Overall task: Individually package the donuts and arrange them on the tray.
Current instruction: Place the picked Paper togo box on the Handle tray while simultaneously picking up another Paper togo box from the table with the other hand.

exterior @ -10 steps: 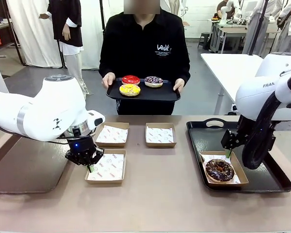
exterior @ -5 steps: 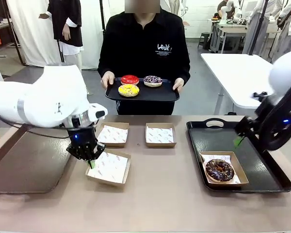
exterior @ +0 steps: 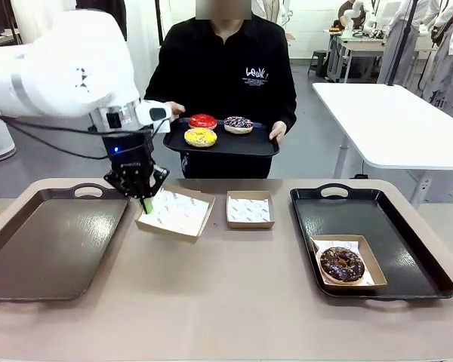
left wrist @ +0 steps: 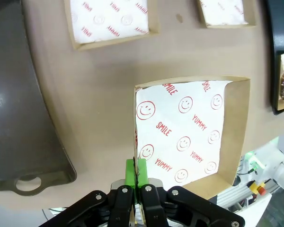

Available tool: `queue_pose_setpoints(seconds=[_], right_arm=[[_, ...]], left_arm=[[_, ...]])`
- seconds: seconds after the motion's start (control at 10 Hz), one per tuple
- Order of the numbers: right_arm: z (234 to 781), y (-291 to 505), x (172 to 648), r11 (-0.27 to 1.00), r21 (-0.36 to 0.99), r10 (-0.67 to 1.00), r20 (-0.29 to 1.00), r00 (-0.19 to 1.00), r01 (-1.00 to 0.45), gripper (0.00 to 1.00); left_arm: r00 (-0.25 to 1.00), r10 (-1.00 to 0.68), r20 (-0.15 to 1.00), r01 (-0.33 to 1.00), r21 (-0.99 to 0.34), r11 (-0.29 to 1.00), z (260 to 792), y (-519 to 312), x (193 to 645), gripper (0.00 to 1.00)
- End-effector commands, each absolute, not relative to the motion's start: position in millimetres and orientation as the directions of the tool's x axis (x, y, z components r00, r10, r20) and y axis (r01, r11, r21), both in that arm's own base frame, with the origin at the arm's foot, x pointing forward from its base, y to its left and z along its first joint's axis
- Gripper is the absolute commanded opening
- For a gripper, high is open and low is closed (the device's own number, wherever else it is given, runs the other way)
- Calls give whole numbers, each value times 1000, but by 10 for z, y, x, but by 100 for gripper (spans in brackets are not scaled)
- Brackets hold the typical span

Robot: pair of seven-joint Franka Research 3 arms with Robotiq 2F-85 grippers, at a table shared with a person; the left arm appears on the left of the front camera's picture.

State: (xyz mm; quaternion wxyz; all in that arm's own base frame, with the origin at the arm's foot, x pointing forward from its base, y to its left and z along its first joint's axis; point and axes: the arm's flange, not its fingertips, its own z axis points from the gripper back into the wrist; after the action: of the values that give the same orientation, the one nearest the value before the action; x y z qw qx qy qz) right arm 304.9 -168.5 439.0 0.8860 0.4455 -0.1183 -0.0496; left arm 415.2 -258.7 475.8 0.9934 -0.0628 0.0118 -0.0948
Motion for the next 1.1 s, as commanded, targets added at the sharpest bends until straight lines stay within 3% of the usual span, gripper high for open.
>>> queue_pose_setpoints(seconds=[0.0,0.3,0.5,0.9,1.0], right_arm=[[4274,-1940,3396,490,872,-237,121,964,11,100],[4279,-2358,3609,438,899,-176,77,981,8,100],[4315,-2517,3672,342,936,-113,130,985,-84,100],[4292,-2518,3707,362,928,-119,142,983,-91,100],[4287,-2517,3705,367,925,-118,155,981,-102,100]], left_arm=[[966,-252,-53,242,-144,959,4875,-2698,4352,0],[954,-282,-100,270,-120,955,5085,-2858,4724,0],[952,-287,-110,276,-103,956,5145,-2937,4983,0],[962,-247,-120,235,-103,966,5053,-2978,5216,0],[976,-211,-56,206,-85,975,4995,-2984,5238,0]])
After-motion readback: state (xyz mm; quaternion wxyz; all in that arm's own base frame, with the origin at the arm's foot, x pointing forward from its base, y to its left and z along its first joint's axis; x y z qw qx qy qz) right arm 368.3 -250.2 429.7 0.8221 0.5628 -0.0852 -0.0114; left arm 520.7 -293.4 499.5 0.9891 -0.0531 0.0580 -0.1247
